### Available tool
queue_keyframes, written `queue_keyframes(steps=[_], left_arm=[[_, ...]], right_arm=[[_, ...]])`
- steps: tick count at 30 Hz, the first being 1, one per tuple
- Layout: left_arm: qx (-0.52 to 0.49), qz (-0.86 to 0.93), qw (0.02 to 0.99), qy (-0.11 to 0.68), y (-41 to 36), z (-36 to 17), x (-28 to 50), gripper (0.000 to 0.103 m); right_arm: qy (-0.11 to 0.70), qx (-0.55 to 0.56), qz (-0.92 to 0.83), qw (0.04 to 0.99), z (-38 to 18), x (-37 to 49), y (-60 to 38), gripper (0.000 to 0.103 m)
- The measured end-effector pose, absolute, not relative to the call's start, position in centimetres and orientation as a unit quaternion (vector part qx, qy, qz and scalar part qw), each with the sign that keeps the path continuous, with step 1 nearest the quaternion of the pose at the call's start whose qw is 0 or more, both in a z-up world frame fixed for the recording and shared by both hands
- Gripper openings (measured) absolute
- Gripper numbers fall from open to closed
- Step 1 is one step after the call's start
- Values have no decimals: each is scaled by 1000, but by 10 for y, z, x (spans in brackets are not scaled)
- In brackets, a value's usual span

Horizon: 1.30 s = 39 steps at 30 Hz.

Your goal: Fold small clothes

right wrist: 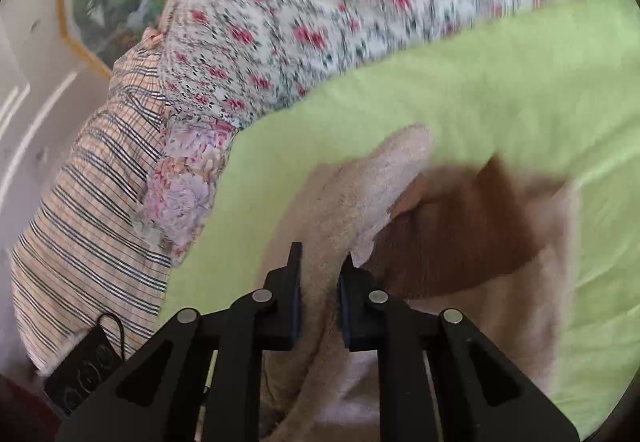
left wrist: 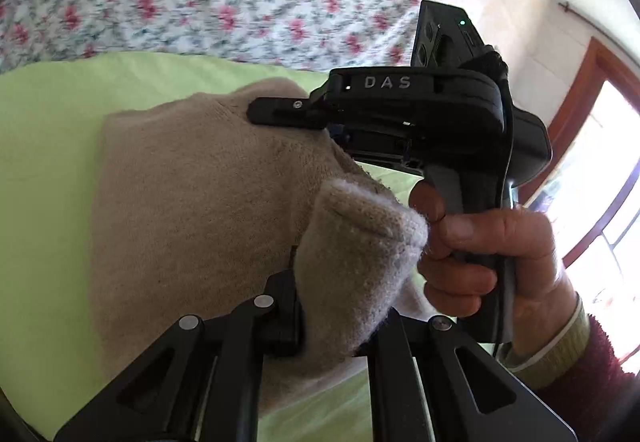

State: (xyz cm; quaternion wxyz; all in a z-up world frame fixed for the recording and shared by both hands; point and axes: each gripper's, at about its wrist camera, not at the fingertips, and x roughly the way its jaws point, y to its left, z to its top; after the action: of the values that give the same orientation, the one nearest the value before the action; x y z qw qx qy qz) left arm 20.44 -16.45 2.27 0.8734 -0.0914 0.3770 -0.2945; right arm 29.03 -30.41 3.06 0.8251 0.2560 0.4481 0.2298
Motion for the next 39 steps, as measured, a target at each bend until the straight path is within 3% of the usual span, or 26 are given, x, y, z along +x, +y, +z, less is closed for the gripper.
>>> queue_keyframes(steps=[7, 12, 14, 19, 21, 23, 29, 39], left_arm=[[-117, -332, 824, 444, -222, -21, 228, 10], [-106, -332, 820, 453, -234, -33, 225, 16], [-102, -343, 814, 457, -230, -28, 219, 32], [-92, -368, 809, 450, -202, -4, 186, 55], [-86, -360, 817, 441, -181, 4, 172, 71], [-89, -340, 828, 436, -156, 10, 167, 82], [-148, -264, 837, 456, -87, -2, 203, 84], [-246, -268, 780, 509, -69, -45, 282, 84]], right_arm=[[515, 220, 153, 814, -23, 286, -357, 16], [504, 230, 155, 818, -36, 279, -369, 16], [502, 206, 147, 827, -32, 277, -365, 18], [495, 160, 108, 847, -19, 258, -367, 29], [495, 149, 88, 851, -14, 245, -373, 45], [498, 152, 80, 850, -11, 230, -380, 51], [488, 219, 101, 839, -8, 214, -399, 64], [506, 302, 150, 793, -38, 243, -388, 65]])
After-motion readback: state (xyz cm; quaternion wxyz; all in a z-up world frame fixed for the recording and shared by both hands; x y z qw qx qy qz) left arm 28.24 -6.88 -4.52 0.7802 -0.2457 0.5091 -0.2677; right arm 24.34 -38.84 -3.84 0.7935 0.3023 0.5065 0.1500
